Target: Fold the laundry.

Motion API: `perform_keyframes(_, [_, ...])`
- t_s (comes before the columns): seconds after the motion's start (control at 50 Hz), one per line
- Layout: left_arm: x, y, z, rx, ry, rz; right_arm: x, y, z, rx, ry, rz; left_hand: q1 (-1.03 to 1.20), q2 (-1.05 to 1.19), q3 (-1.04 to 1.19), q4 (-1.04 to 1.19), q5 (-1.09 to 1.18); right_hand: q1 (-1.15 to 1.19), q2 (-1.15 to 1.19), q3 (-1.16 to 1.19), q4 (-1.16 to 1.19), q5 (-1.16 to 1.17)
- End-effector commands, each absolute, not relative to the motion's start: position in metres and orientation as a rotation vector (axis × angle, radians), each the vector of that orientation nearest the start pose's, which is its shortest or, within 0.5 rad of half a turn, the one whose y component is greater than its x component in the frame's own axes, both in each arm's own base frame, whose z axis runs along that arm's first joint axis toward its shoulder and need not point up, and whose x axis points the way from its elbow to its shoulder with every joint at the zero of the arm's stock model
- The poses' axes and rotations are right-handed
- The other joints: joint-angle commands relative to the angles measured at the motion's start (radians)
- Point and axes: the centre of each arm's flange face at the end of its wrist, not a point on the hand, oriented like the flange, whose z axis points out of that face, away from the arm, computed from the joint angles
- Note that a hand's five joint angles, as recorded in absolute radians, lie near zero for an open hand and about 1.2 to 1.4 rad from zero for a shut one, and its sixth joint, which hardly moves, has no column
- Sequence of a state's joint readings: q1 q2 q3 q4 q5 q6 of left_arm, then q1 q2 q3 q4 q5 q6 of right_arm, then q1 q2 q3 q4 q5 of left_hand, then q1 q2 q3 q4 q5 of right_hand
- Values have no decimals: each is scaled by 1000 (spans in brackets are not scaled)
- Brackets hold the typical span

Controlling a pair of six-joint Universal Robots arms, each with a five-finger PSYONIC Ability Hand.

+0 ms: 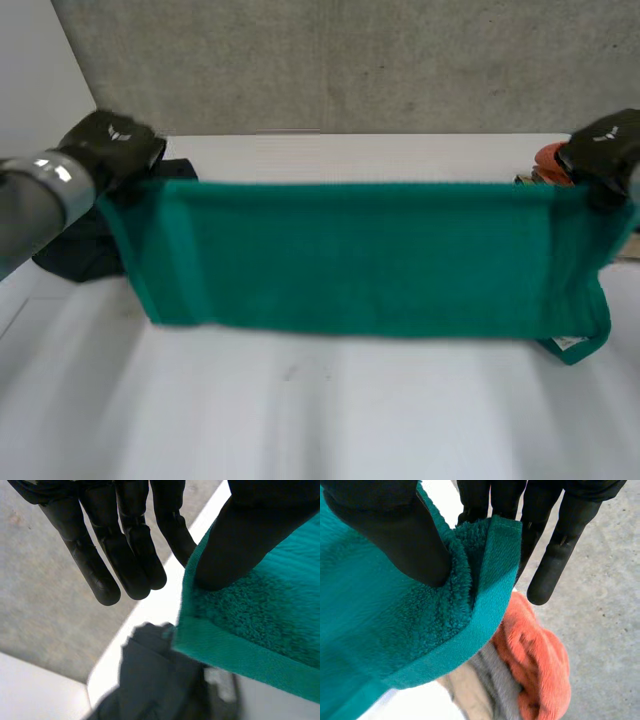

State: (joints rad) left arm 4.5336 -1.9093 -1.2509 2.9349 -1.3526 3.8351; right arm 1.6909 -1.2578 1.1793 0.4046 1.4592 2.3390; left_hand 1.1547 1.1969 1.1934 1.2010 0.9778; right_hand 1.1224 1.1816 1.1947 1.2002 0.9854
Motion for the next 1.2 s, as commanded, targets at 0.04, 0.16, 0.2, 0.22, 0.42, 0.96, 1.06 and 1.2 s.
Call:
perform_keyframes(0.04, [-244,-407,338,900,1402,-2338,199,-392,332,-973,2077,-2712,242,199,203,195,244,274,215,202,196,236])
perform_keyframes(0.16, [-247,-410,396,582,1007,-2641,202,-405,391,-573,1399,-3206,242,199,203,195,244,274,215,202,196,236])
perform_keyframes(0.2, [-246,-405,403,547,1000,-2668,203,-403,393,-550,1349,-3222,242,199,203,195,244,274,215,202,196,236])
perform_keyframes(0.22, [-245,-402,404,539,1024,-2674,208,-401,391,-559,1344,-3201,242,199,203,195,244,274,215,202,196,236])
perform_keyframes(0.42, [-245,-382,340,702,1320,-2563,213,-403,323,-750,1744,-2903,242,199,203,195,244,274,215,202,196,236])
perform_keyframes(0.96, [-194,-219,201,1346,2222,-1425,193,-301,184,-1389,2547,-1652,242,199,203,195,244,274,215,202,196,236])
perform_keyframes(1.06, [-181,-168,208,1525,2300,-1134,164,-246,189,-1694,2648,-1273,242,199,203,195,244,274,215,202,196,236])
perform_keyframes(1.2, [-180,-156,212,1629,2262,-1103,145,-236,194,-1799,2648,-1277,242,199,203,195,244,274,215,202,196,236])
